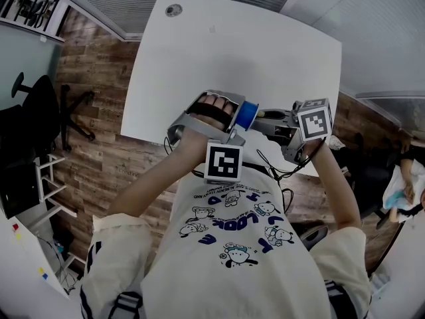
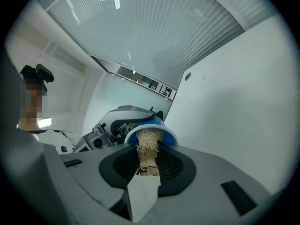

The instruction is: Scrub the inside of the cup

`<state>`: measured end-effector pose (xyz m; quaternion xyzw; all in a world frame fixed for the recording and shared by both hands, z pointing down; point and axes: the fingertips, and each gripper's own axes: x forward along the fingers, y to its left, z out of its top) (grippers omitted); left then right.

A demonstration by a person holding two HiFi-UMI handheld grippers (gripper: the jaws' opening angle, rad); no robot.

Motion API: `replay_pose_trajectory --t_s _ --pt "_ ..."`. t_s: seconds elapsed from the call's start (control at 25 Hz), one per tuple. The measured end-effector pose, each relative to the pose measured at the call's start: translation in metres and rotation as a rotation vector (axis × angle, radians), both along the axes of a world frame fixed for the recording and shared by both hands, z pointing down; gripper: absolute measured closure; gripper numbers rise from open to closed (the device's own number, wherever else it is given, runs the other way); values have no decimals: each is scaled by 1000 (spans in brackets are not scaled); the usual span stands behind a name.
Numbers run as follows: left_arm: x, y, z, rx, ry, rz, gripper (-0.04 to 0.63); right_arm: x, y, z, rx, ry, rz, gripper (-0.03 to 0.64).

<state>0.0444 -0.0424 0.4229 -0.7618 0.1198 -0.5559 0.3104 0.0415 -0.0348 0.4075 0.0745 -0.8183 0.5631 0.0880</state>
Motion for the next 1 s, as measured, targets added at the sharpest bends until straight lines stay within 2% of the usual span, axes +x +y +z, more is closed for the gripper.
replay_pose_trajectory --t_s 0.2,0.32,0.52,0.76,1.0 --pt "0 1 0 -5 -3 5 298 0 1 0 6 9 -8 518" --pt "-4 0 2 -5 -42 18 299 0 0 0 55 47 -19 518" --pt "-7 0 4 -29 -60 13 299 -1 0 1 129 107 -45 520" --pt "-7 0 4 -72 -44 -8 299 -1 0 0 177 142 -60 520" --pt "-7 1 6 -101 -32 -21 299 -3 1 0 278 212 -103 522"
